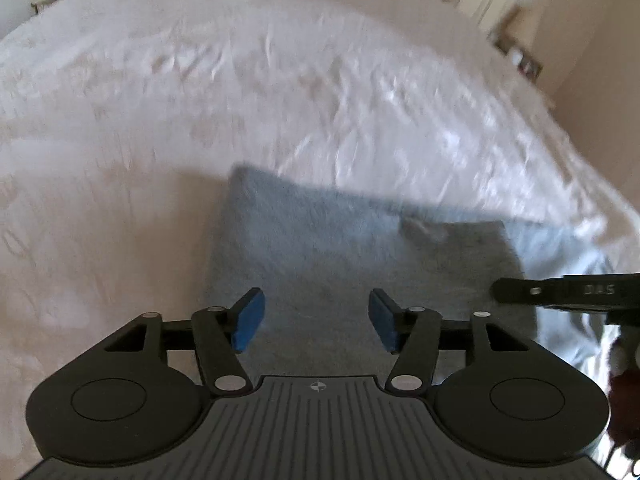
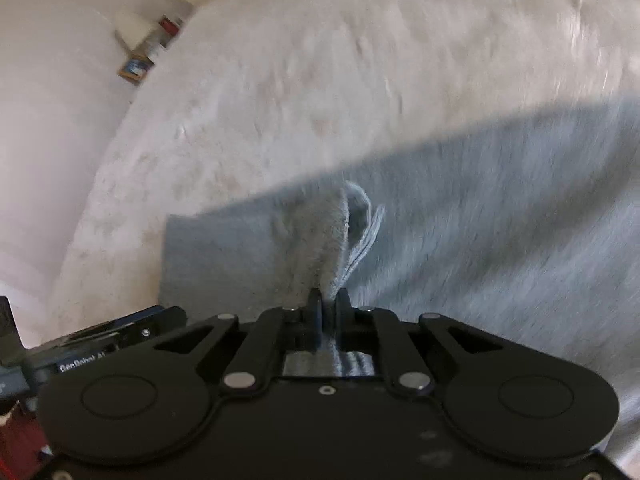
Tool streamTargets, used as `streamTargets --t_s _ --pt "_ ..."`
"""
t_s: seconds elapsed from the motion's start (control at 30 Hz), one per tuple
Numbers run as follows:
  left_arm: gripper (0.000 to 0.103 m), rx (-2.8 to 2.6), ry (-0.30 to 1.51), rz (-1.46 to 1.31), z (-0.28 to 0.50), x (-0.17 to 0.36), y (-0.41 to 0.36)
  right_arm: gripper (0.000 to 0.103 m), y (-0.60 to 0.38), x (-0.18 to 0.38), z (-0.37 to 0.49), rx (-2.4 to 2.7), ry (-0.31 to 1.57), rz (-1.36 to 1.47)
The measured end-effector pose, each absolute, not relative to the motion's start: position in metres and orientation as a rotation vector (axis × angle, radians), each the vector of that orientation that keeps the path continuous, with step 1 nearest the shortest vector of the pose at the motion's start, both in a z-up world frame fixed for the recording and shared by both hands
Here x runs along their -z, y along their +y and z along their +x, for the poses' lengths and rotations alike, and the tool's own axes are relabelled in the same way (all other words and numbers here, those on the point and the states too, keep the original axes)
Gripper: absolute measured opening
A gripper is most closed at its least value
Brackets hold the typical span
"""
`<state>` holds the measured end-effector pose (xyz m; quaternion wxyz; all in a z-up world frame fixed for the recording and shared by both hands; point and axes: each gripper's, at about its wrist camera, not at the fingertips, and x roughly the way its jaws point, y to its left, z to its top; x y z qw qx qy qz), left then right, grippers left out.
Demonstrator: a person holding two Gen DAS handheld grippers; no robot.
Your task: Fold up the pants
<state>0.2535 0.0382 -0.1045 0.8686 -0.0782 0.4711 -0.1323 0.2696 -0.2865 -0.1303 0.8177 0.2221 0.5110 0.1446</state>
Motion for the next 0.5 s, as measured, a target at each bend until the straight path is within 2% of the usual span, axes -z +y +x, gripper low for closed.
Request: streamTargets --t_s 0.13,0.23,0.33,0.37,0.5 --pt "0.06 0.266 0.973 -0.171 0.26 0.103 0.041 0.008 -0.307 0.11 0.266 -0.236 1.072 0.395" --pt "0.06 0.266 1.019 -0.137 0.267 0.116 0.037 0.024 -0.317 0.135 0.273 -0.197 1.178 0.37" --pt "0.06 0.223 1.114 -0.08 0.273 0.139 0.038 0.031 -0.315 0.151 0.275 -0.171 1.231 0.281" --pt "0.061 0.203 1.149 -0.05 0.274 0.146 0.039 0.034 -0.316 0.147 0.272 -0.152 1.207 0.28" --pt "0.063 0.181 1.156 -0.083 0.27 0.147 0.051 0.037 -0.322 0.112 0.25 -0.094 1.024 0.306"
